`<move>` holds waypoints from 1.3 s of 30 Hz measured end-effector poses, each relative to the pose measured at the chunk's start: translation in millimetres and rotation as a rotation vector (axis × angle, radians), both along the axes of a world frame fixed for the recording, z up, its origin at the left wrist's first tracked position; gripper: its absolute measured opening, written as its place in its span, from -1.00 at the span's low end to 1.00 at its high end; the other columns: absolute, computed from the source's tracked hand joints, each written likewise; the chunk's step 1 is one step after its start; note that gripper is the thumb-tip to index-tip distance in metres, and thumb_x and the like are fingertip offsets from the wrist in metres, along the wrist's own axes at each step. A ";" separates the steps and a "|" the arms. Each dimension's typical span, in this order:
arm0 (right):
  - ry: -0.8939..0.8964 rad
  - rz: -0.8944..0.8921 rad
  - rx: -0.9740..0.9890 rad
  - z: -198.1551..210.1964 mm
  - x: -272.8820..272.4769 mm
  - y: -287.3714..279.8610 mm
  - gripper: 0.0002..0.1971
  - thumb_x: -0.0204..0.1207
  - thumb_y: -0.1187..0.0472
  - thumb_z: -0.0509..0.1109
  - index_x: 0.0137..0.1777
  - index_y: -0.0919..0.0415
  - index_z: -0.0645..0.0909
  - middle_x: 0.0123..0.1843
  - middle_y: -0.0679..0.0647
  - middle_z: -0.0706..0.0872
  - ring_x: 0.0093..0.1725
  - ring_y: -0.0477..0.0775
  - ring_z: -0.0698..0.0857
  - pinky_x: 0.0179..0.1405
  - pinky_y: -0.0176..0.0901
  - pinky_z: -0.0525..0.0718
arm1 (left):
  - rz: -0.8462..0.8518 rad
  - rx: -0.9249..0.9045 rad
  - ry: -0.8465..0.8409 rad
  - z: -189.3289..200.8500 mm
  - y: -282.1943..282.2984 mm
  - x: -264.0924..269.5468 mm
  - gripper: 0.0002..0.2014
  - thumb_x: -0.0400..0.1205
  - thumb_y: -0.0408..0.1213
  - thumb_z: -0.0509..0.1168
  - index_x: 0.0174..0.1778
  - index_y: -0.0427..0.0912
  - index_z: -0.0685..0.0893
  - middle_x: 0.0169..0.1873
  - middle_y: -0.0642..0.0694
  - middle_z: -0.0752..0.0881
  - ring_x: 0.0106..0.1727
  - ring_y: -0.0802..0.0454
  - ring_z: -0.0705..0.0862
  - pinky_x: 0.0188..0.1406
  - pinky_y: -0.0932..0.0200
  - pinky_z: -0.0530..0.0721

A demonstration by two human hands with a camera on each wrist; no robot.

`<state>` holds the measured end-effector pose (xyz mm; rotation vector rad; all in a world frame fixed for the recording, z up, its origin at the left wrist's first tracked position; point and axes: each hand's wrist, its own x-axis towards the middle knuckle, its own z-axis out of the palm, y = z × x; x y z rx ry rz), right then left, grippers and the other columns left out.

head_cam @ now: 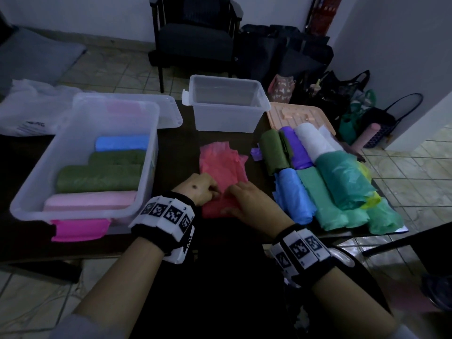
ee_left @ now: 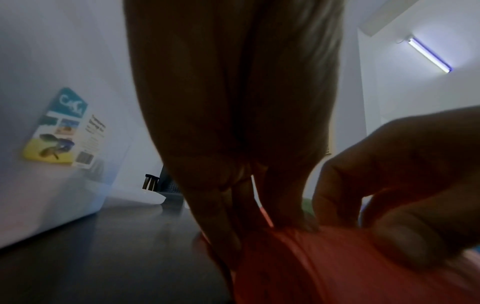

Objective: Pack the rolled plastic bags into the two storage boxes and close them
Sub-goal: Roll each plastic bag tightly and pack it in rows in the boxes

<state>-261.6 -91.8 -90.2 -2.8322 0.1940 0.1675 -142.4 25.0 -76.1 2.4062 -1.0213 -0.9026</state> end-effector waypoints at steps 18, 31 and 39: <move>0.251 -0.018 -0.006 6.8 23.7 -5.9 -0.49 0.55 0.13 0.29 0.45 0.29 0.34 0.41 0.26 0.44 0.42 0.26 0.41 0.39 0.07 0.38 | 0.006 -0.061 -0.132 6.0 -2.4 -7.0 -0.60 0.45 -0.09 0.49 0.17 -0.10 0.68 0.10 -0.09 0.68 0.06 -0.01 0.67 0.14 -0.02 0.65; 0.269 -0.063 0.137 3.5 14.6 5.5 -0.41 0.42 -0.17 0.45 0.24 0.22 0.37 0.28 0.19 0.52 0.28 0.20 0.48 0.17 0.01 0.39 | -0.094 0.096 0.010 5.7 11.2 -3.9 -0.69 0.65 -0.15 0.27 0.29 -0.09 0.64 0.15 -0.12 0.70 0.09 0.01 0.68 0.13 0.14 0.61; 0.222 -0.100 0.045 1.6 11.0 5.4 -0.34 0.51 -0.21 0.29 0.48 0.18 0.34 0.43 0.19 0.38 0.44 0.22 0.32 0.40 0.13 0.34 | 0.041 -0.035 -0.066 -5.6 13.7 -9.6 -0.64 0.64 -0.13 0.27 0.37 -0.07 0.55 0.31 -0.10 0.55 0.30 -0.01 0.53 0.31 0.11 0.47</move>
